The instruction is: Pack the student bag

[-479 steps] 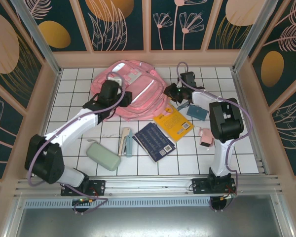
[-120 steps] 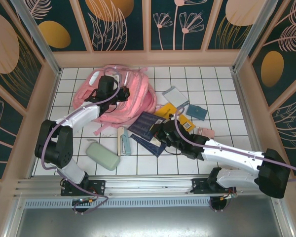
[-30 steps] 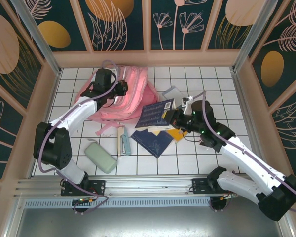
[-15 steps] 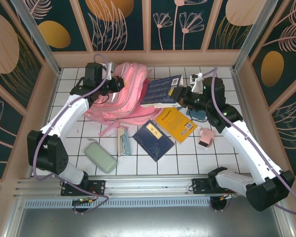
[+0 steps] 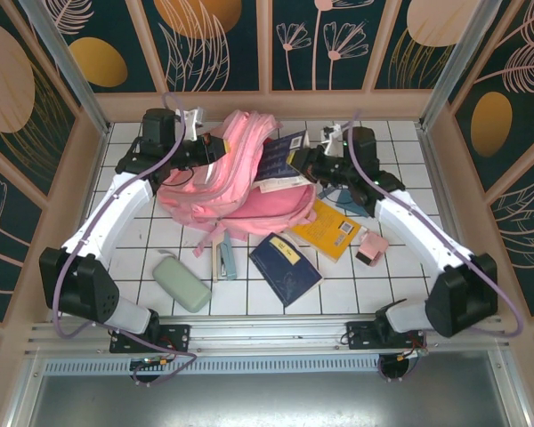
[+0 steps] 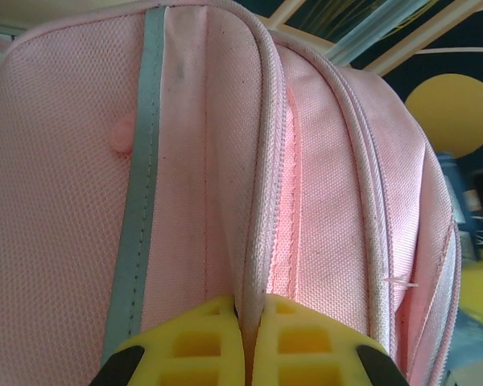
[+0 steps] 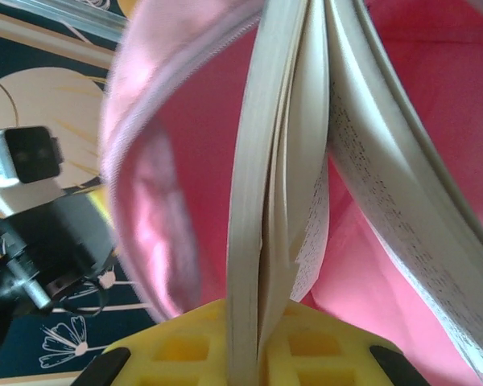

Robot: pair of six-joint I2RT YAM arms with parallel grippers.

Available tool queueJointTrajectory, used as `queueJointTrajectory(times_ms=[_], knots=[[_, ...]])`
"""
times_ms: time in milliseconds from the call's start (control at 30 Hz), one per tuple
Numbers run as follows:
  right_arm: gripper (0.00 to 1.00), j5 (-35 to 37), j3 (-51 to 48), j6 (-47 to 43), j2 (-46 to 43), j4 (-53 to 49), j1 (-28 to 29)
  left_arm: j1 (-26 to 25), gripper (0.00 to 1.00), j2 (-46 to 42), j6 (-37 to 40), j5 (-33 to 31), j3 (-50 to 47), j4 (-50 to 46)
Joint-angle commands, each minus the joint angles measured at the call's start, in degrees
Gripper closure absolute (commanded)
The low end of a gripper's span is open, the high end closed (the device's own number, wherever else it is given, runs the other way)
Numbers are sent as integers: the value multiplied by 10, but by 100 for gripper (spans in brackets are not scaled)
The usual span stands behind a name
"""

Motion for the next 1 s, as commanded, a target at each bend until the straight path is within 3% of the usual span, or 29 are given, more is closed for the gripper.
queueJointTrajectory(times_ms=[0, 467, 500, 567, 667, 833, 967], knots=[[85, -14, 44, 33, 44, 91, 30, 9, 100, -48, -18, 58, 22, 108], [83, 10, 168, 192, 304, 283, 123, 17, 100, -60, -47, 82, 10, 156], [78, 12, 186, 193, 324, 281, 127, 18, 100, -60, -46, 79, 8, 155], [51, 18, 247, 173, 374, 222, 138, 18, 100, -60, -42, 73, 4, 154], [30, 59, 305, 105, 388, 97, 141, 27, 100, -61, -37, 48, 1, 143], [15, 166, 247, 20, 279, -15, 116, 53, 100, -67, -51, 12, -11, 142], [13, 170, 186, -18, 197, -49, 91, 57, 100, -60, -59, 10, -16, 149]])
